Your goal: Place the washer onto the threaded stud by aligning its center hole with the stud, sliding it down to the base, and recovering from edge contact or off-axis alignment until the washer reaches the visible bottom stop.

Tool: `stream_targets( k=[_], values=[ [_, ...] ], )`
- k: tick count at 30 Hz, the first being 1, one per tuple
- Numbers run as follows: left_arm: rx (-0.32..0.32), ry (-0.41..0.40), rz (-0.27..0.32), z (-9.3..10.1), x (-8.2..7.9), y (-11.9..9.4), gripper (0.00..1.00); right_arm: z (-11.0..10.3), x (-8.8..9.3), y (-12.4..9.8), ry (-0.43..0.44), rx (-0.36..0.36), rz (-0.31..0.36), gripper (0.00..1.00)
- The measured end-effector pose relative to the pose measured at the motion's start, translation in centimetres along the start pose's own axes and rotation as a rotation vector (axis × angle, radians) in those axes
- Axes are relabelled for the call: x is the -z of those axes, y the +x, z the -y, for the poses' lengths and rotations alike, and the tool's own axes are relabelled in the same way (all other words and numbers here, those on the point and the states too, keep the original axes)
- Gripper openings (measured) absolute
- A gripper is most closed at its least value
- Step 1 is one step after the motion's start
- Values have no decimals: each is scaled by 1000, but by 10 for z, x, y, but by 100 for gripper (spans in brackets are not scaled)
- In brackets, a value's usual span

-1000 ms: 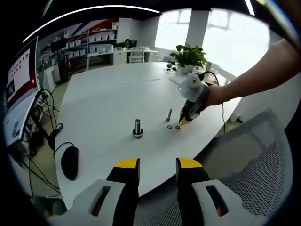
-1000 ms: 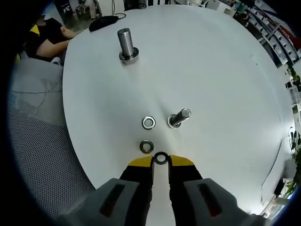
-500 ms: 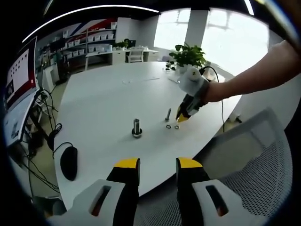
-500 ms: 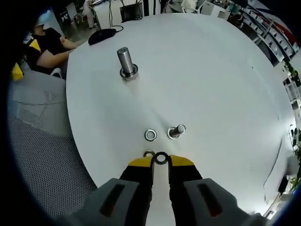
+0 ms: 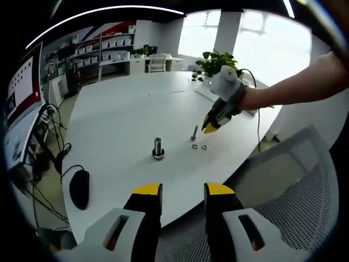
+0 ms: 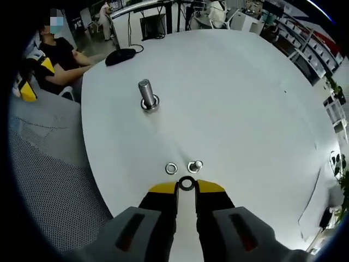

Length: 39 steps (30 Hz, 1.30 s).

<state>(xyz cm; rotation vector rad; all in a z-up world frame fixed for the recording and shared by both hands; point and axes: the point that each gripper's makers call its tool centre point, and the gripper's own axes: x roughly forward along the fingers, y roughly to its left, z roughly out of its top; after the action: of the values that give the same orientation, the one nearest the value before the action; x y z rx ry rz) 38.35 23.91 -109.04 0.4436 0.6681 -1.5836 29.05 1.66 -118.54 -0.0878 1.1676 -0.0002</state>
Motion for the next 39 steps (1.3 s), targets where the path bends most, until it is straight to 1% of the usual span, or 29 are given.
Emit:
stream_targets(
  k=[6,10,14,18,21,24,39],
  values=[
    [1,0,2,1,-1,0,29,5,-9,-6,-19,11,21,14],
    [0,-1,4,1,-1,-1,29,9,-16,-4,-49,21,26,14],
    [2,1,4,2,-1,-1,29,9,-24,-2,-63,20,25,14],
    [-1,-1,6,1,-2,-1,29,12,-20,5,-53,15,12,14],
    [-1,-2,7,1,-2,-1,29,13,-18,3,-48,21,3,14],
    [-3,-3,8,2,-2,-1,29,10,-18,1,-40,19,10,14],
    [-2,-3,10,2,-2,-1,29,16,-20,8,-58,9,0,14]
  ],
)
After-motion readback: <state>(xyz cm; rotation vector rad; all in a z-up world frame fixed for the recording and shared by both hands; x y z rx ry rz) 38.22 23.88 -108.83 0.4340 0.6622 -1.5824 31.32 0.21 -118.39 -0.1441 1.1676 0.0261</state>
